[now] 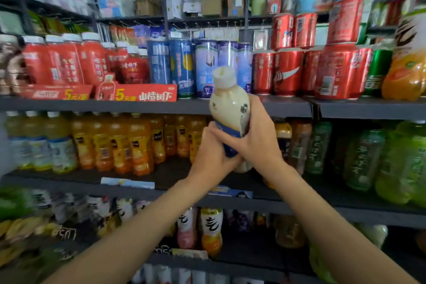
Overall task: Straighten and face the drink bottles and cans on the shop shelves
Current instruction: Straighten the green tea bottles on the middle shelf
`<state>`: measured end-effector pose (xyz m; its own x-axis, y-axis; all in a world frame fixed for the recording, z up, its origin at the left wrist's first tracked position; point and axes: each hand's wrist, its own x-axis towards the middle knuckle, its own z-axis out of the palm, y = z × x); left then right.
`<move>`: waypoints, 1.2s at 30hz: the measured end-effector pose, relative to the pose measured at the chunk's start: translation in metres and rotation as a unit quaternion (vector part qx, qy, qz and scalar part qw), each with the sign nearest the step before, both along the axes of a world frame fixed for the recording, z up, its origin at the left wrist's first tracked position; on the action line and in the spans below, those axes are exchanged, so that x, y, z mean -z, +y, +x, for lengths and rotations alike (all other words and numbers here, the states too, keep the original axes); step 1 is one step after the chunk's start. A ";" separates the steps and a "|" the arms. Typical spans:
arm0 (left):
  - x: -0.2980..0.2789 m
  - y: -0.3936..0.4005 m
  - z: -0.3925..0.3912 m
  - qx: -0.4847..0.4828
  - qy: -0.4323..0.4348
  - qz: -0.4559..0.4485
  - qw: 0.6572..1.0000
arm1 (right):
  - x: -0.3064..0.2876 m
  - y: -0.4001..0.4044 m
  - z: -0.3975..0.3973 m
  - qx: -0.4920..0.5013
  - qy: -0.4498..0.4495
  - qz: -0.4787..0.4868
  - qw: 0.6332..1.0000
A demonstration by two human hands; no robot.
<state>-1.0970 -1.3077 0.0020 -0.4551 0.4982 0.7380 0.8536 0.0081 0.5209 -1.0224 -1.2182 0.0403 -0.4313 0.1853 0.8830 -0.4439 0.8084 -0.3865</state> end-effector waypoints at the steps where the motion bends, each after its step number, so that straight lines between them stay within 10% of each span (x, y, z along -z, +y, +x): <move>1: 0.007 0.000 -0.009 0.025 -0.019 -0.048 0.998 | 0.015 0.004 -0.002 0.004 -0.024 -0.017 1.000; 7: 0.037 0.021 -0.038 0.090 -0.077 -0.141 0.983 | 0.065 0.025 -0.017 0.034 -0.122 -0.112 0.986; 12: 0.055 0.052 -0.069 0.013 -0.135 -0.136 0.981 | 0.070 0.041 -0.039 0.207 -0.285 -0.016 0.936; 19: 0.051 0.093 -0.092 -0.124 -0.197 -0.206 0.950 | 0.079 0.048 -0.059 0.172 -0.383 -0.029 0.907; 36: 0.054 0.107 -0.083 -0.175 -0.195 -0.159 0.952 | 0.095 0.065 -0.055 0.146 -0.417 -0.164 0.882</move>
<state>-1.1797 -1.2005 -0.0520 -0.8424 0.4356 0.3172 0.5125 0.4661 0.7211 -1.0773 -1.1531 -0.0550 -0.7973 0.5819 0.1603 0.3128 0.6255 -0.7148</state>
